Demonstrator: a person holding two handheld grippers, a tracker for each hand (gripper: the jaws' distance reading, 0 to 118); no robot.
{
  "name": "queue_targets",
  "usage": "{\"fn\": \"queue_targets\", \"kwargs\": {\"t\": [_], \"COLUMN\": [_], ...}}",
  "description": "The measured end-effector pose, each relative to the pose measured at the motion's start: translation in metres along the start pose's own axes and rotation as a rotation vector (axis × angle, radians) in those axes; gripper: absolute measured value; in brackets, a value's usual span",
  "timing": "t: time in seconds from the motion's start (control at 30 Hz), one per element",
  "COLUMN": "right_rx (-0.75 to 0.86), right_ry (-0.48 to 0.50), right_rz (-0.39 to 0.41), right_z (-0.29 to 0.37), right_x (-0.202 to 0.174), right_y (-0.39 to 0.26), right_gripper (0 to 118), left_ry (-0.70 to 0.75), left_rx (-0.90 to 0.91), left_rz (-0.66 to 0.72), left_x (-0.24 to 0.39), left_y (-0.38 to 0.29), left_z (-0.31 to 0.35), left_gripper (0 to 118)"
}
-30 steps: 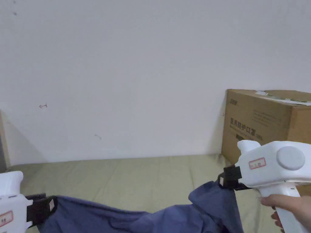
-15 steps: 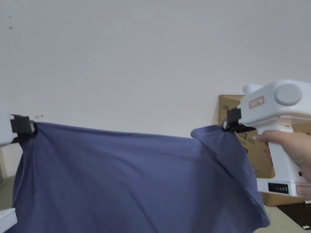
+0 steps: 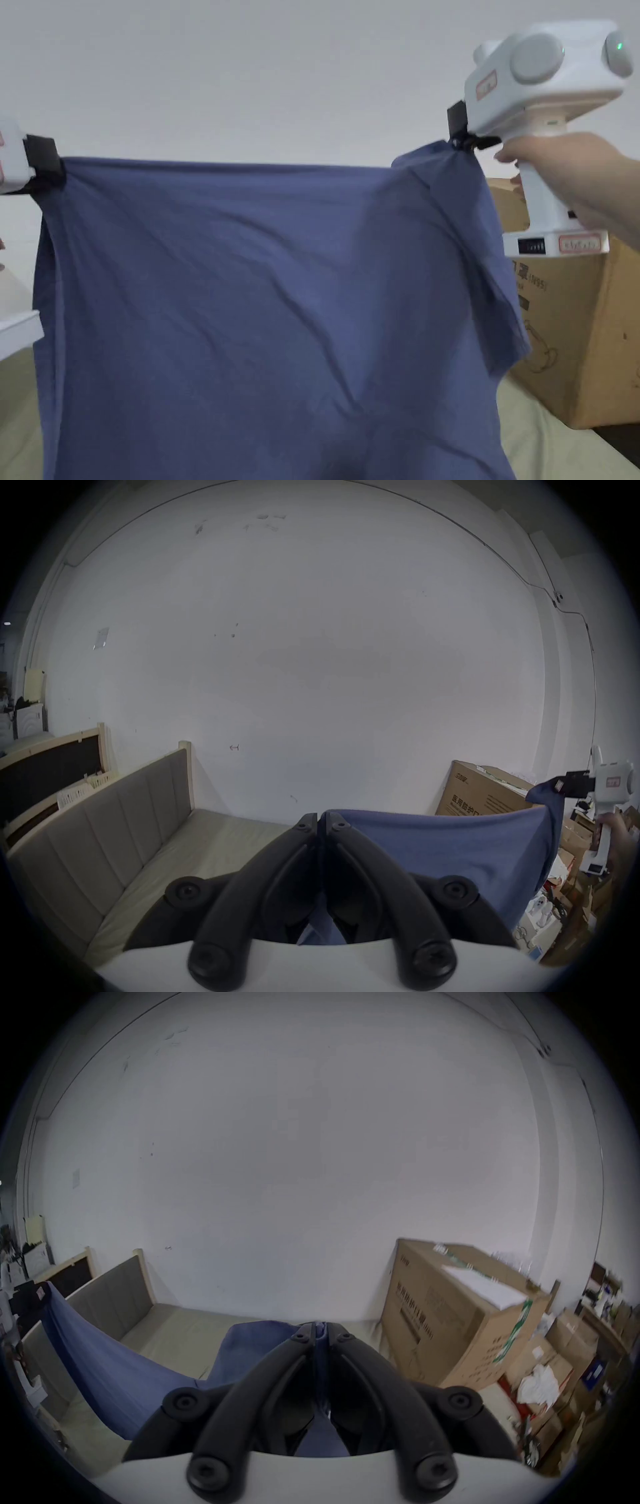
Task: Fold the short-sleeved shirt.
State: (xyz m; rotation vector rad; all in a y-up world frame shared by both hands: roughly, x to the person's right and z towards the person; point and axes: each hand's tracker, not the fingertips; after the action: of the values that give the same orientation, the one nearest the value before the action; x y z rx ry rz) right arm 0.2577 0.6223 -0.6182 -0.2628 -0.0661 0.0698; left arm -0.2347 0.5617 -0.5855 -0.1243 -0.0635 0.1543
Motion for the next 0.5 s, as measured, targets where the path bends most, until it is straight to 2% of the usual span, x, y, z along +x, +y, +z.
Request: {"fn": "queue_targets", "kwargs": {"t": [0.3, 0.37, 0.5], "right_rx": [0.153, 0.172, 0.164], "right_ry": [-0.119, -0.131, -0.121], "right_rz": [0.174, 0.183, 0.147], "right_z": [-0.004, 0.008, 0.001], "right_x": [-0.021, -0.028, -0.038], "right_y": [0.073, 0.071, 0.040], "right_gripper": [5, 5, 5], "left_ry": [0.033, 0.035, 0.067], "left_rx": [0.100, 0.098, 0.025], "left_rz": [-0.071, -0.078, -0.132], "left_x": [0.015, 0.009, 0.009], "left_y": [0.032, 0.036, 0.017], "left_z": [-0.040, -0.062, -0.090], "left_gripper": [3, 3, 3]}}
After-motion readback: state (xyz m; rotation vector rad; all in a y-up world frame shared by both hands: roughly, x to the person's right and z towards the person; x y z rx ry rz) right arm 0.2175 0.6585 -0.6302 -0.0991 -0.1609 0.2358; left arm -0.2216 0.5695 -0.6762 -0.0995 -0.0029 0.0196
